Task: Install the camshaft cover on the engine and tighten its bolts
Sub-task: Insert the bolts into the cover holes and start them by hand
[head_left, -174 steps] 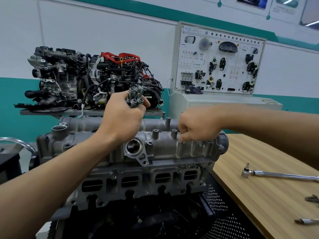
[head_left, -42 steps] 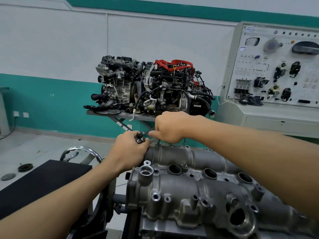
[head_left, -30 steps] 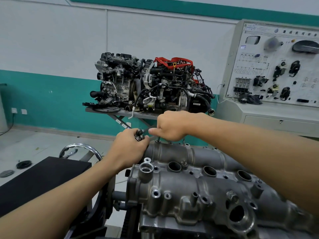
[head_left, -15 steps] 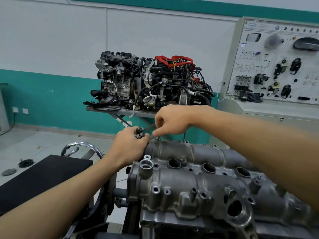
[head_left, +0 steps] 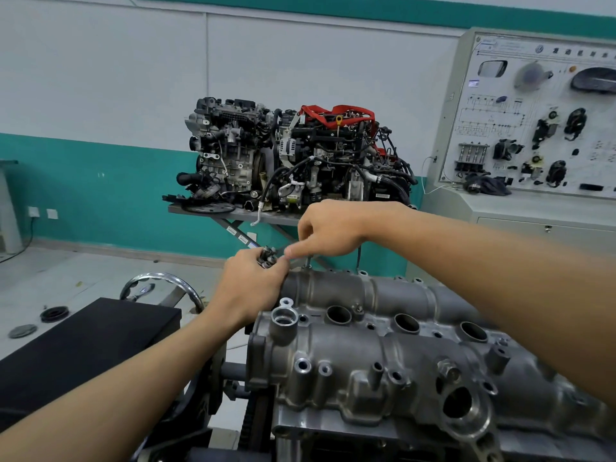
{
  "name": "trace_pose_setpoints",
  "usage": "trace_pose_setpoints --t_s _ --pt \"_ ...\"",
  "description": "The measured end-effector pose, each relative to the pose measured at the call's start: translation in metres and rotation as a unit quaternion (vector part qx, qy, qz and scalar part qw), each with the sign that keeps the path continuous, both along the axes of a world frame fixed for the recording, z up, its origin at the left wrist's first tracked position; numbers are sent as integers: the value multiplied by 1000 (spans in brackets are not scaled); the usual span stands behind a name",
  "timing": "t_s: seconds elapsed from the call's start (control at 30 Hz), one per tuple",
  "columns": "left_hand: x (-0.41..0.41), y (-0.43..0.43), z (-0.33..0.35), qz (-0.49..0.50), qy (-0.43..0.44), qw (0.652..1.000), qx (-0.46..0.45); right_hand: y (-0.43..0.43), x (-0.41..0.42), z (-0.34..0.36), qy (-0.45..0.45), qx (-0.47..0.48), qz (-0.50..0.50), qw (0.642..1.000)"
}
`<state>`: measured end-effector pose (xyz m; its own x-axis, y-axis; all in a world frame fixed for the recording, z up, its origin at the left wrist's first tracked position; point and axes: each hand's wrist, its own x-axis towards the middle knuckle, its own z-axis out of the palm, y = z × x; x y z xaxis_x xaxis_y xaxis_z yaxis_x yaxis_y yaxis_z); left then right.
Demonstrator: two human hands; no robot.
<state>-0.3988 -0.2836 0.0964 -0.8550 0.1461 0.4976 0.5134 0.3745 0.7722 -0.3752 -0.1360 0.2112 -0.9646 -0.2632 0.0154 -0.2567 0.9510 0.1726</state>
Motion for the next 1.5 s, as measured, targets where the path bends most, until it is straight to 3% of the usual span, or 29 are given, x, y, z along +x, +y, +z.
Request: trace_pose_setpoints --t_s 0.1,0.27,0.37,0.53,0.7,1.23,1.5 --pt "0 -1 -7 -33 -29 998 55 5 5 -8 -12 -41 17 999" --pt "9 -9 -26 -124 -16 985 119 14 9 -41 51 -128 44 990" --pt "7 -6 -25 -108 6 987 119 16 8 -56 74 -213 32 974" --pt "1 0 -16 -45 54 992 106 16 5 -59 119 -271 27 955" --pt "-1 0 -14 -39 80 993 78 14 3 -60 137 -283 15 949" --pt "-4 5 -16 9 34 995 89 8 15 -67 197 -292 -7 936" --pt "0 4 -15 -16 44 996 82 11 15 -67 181 -303 -4 936"
